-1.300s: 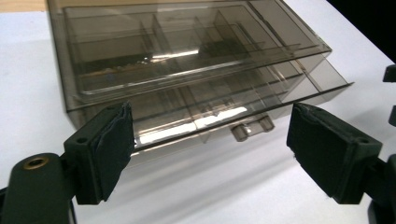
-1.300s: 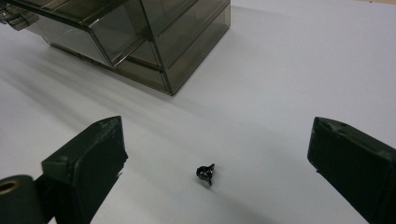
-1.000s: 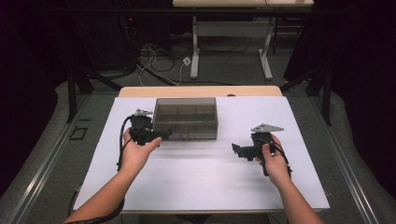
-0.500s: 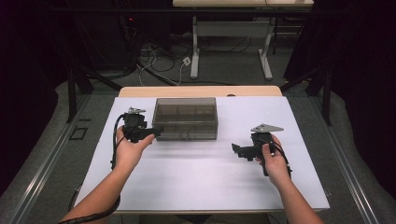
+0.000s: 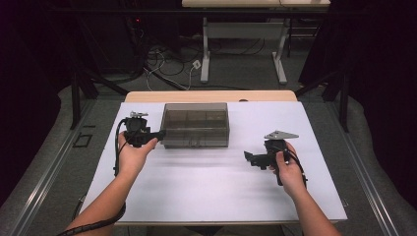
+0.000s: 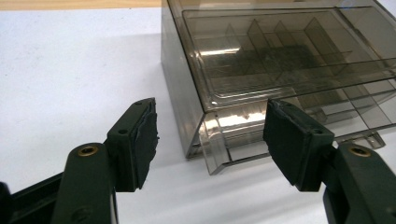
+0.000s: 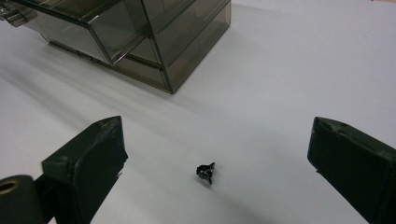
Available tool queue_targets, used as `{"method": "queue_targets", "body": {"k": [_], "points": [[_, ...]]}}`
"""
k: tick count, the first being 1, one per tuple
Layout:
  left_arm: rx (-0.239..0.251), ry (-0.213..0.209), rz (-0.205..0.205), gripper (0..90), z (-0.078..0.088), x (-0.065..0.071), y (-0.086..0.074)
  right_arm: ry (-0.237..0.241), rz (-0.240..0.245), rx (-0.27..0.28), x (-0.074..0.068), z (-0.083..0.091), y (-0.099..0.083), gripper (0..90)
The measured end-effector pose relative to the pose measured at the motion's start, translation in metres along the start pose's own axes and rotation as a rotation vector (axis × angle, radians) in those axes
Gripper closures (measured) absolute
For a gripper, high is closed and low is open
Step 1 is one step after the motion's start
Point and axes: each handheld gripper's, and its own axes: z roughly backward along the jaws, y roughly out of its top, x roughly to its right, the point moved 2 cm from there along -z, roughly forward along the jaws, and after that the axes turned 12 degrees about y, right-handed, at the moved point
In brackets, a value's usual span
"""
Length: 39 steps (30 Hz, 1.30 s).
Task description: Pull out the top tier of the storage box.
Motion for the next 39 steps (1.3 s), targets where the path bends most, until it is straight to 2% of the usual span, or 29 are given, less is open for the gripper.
{"method": "queue_targets", "body": {"k": [4,10,12,19,24,26,29,39], "points": [[-0.036,-0.005,0.039,37.6,-0.001,-0.002,0.0,0.001,0.0,0.0,0.0,0.0,0.0,3.7],[-0.059,-0.016,0.059,41.3,-0.003,-0.003,0.0,0.0,-0.001,-0.001,0.0,0.0,0.0,3.7],[-0.064,-0.027,0.063,45.3,-0.004,-0.002,0.0,0.0,0.0,-0.002,0.0,0.0,0.0,3.7],[-0.079,-0.061,0.043,54.9,-0.002,0.004,0.002,-0.001,0.0,-0.004,0.0,-0.001,-0.001,3.7],[-0.077,-0.051,0.005,59.3,-0.002,0.011,0.003,-0.001,-0.001,-0.002,0.0,-0.001,0.0,3.8],[-0.071,-0.017,-0.015,64.1,-0.003,0.015,0.003,-0.001,0.0,-0.002,0.0,-0.001,0.0,3.8],[-0.07,0.004,-0.036,65.5,-0.004,0.017,0.003,-0.002,-0.001,-0.002,0.0,-0.001,0.0,3.8],[-0.114,0.008,-0.01,74.5,-0.007,0.019,0.004,-0.004,-0.001,-0.002,0.0,0.0,0.0,3.9]]}}
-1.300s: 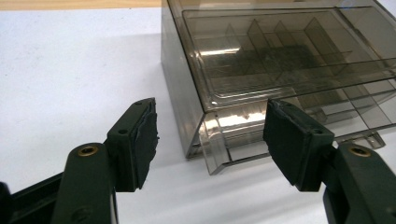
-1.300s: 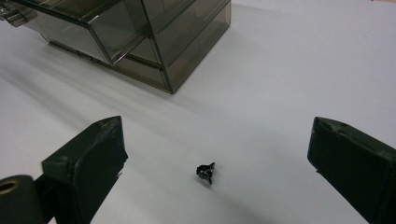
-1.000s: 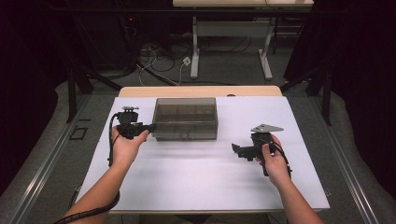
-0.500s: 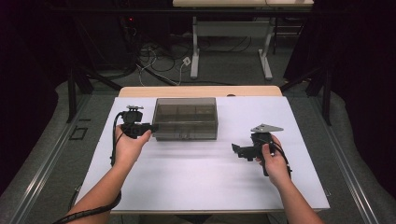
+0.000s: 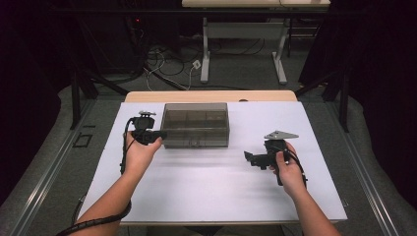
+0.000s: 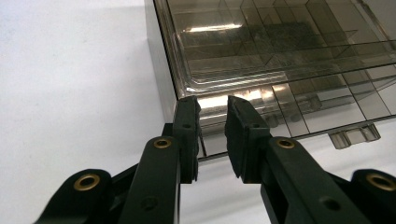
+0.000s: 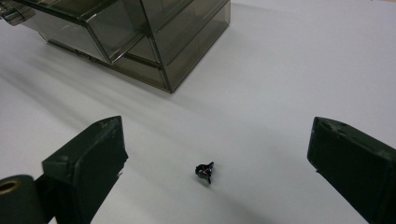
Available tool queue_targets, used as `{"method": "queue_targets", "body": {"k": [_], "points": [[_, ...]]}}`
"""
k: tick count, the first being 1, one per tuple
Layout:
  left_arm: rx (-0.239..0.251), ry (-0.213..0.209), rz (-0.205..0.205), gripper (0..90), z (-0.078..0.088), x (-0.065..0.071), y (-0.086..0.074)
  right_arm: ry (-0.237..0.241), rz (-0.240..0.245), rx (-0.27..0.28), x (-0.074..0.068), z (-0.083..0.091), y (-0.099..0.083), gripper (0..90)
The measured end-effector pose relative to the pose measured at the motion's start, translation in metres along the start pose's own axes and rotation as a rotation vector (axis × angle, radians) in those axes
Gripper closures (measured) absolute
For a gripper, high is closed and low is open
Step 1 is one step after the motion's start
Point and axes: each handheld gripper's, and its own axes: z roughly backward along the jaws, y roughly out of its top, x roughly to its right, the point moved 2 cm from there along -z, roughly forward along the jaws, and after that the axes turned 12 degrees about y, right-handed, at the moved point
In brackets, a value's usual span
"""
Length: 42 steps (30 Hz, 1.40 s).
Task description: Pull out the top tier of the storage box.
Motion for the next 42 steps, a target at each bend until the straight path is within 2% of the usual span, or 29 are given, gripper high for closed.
{"method": "queue_targets", "body": {"k": [7,14,23,30,37,42], "points": [[-0.022,0.028,-0.004,80.4,-0.0017,0.0006,0.0017,0.002,-0.001,0.0,-0.0003,-0.0003,0.0,3.9],[-0.061,0.026,0.046,86.1,-0.0042,-0.0015,0.0026,-0.002,0.001,-0.001,0.0002,0.0003,0.0,3.9],[-0.09,0.009,0.094,87.6,-0.0038,-0.0038,0.0043,0.0,0.0,-0.003,-0.0002,-0.0005,-0.0002,3.8],[-0.098,0.008,0.1,87.8,-0.0042,-0.0039,0.0056,0.006,-0.003,-0.002,-0.0005,-0.0007,-0.0004,3.9],[-0.107,-0.002,0.126,87.9,-0.0048,-0.0062,0.0064,0.004,-0.002,-0.004,-0.0004,-0.0006,-0.0005,3.9],[-0.11,0.01,0.129,88.1,-0.0043,-0.0049,0.0067,0.008,-0.003,-0.004,-0.0007,-0.0009,-0.0005,3.9]]}}
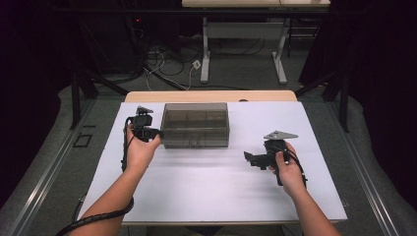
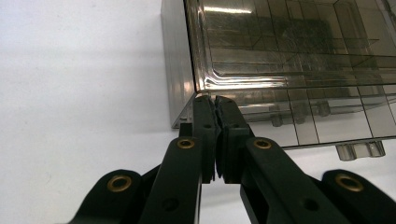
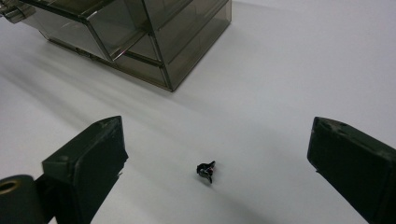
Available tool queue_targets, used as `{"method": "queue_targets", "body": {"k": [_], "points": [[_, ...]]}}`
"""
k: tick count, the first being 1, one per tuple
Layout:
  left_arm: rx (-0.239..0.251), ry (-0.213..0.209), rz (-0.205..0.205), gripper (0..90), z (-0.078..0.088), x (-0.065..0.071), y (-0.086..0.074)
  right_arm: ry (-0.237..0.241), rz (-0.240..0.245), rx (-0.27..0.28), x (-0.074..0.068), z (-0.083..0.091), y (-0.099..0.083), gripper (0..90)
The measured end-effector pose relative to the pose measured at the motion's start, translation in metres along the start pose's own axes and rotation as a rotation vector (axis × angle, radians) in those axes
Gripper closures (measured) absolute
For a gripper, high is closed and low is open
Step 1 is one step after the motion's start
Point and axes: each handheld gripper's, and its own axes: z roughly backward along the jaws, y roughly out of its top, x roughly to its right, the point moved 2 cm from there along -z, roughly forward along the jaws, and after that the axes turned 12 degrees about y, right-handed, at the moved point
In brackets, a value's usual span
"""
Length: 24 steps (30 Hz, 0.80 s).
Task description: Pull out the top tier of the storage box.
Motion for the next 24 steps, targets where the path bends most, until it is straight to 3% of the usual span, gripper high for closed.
{"method": "queue_targets", "body": {"k": [6,24], "points": [[-0.003,-0.011,0.016,88.1,0.001,-0.001,-0.001,-0.006,0.002,-0.006,0.001,0.001,0.0,3.9],[-0.012,-0.027,-0.009,88.0,0.009,0.0,-0.012,-0.002,-0.003,-0.001,0.0,0.001,0.0,4.0]]}}
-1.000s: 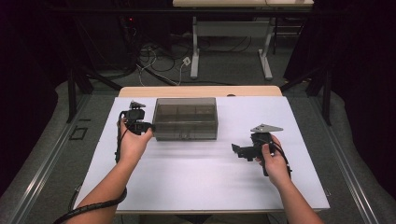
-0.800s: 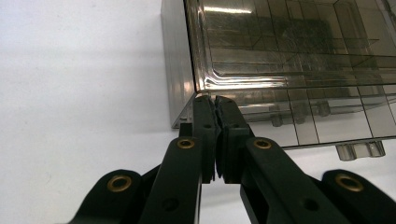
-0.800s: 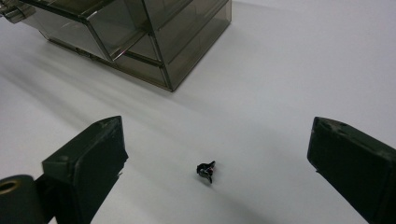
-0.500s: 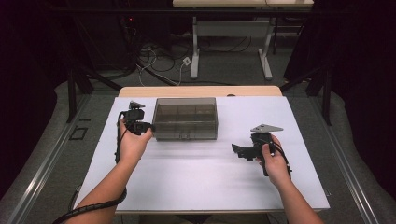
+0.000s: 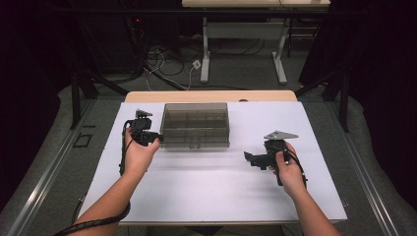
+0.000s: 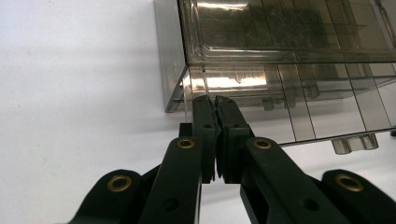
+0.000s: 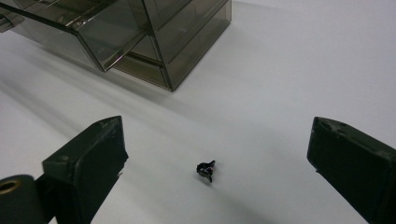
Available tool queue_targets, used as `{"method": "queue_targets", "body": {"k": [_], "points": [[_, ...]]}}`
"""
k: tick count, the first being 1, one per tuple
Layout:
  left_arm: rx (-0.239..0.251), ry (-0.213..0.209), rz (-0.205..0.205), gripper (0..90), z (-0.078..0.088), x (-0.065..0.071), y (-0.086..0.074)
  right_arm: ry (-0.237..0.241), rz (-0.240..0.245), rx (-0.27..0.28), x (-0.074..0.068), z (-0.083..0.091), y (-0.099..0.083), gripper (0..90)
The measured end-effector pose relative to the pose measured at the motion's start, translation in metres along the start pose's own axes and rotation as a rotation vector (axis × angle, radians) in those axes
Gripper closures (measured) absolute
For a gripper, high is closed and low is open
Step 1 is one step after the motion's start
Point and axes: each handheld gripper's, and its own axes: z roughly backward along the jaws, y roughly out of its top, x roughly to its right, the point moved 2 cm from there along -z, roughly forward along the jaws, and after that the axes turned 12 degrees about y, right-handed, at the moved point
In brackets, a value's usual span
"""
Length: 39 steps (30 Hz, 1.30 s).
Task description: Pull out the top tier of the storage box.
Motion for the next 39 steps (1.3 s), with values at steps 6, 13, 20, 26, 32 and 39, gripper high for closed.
{"method": "queue_targets", "body": {"k": [6,13,20,26,32,39], "points": [[-0.003,-0.005,0.002,88.0,0.002,0.0,-0.002,-0.003,0.004,0.0,0.0,0.0,0.0,4.0],[0.001,-0.018,0.002,88.0,0.004,-0.001,-0.006,-0.006,0.004,0.001,0.001,0.001,0.0,4.0],[0.001,-0.026,0.007,88.2,0.006,-0.004,-0.01,-0.003,0.004,-0.001,0.0,0.0,0.0,4.0],[-0.005,-0.032,0.009,88.2,0.007,-0.004,-0.014,-0.001,0.002,-0.001,0.0,0.0,0.0,4.0],[-0.009,-0.035,0.009,88.3,0.008,-0.003,-0.016,-0.003,0.001,-0.001,0.0,0.0,0.0,4.0],[-0.004,-0.044,0.002,88.4,0.008,-0.003,-0.018,-0.002,0.001,0.003,0.0,0.0,0.0,4.0]]}}
